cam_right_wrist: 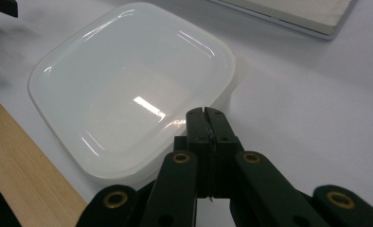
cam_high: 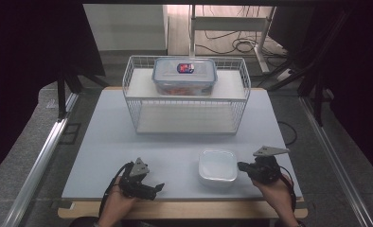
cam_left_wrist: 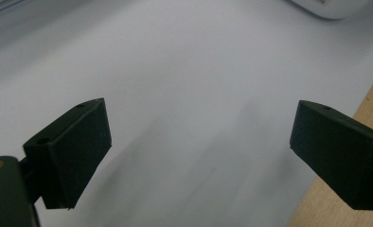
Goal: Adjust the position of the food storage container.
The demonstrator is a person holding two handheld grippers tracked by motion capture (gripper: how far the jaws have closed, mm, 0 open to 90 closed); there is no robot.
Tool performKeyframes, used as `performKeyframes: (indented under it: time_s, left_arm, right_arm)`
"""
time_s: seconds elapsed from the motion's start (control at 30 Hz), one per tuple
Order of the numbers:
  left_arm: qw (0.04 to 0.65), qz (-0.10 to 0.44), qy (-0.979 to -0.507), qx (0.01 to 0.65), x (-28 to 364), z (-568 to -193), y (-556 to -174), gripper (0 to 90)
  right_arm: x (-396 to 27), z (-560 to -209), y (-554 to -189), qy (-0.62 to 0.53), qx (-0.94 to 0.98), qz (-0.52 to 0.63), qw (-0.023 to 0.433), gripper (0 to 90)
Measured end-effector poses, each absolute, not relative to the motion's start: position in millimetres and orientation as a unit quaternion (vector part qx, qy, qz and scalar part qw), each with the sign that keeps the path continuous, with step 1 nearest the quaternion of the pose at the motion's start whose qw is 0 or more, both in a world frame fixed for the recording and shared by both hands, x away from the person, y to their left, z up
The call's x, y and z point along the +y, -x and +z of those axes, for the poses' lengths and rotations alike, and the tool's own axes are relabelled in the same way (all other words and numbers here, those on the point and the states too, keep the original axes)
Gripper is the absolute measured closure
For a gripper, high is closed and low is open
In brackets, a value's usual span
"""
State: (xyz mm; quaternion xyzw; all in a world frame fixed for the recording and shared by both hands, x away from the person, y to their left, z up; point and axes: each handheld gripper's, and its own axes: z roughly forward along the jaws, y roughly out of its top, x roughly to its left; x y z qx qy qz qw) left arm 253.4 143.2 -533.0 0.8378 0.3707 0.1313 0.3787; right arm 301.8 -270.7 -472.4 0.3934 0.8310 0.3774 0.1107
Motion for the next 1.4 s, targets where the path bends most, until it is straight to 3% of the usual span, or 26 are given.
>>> performKeyframes:
  time_s: [0.9,1.2,1.23,1.3,1.4]
  left_arm:
    - [0.396,0.124,-0.837,0.357,143.3,-529.4,-250.9,6.3]
    - [0.378,0.128,-0.84,0.368,143.5,-531.0,-252.2,6.0]
    - [0.378,0.128,-0.839,0.369,143.8,-531.0,-252.3,5.9]
    - [0.377,0.128,-0.84,0.369,143.8,-531.4,-252.4,5.9]
    - [0.375,0.129,-0.84,0.369,143.6,-531.7,-252.3,5.8]
  right_arm:
    - [-196.9,-481.2,-316.1,-0.343,0.846,0.399,0.091,88.8]
    - [-218.5,-476.5,-306.1,-0.333,0.834,0.421,0.127,63.4]
    - [-223.1,-477.0,-303.8,-0.332,0.834,0.423,0.126,54.9]
    - [-225.0,-477.4,-303.2,-0.331,0.834,0.424,0.124,50.9]
    - [-229.2,-481.2,-303.4,-0.331,0.835,0.422,0.122,32.8]
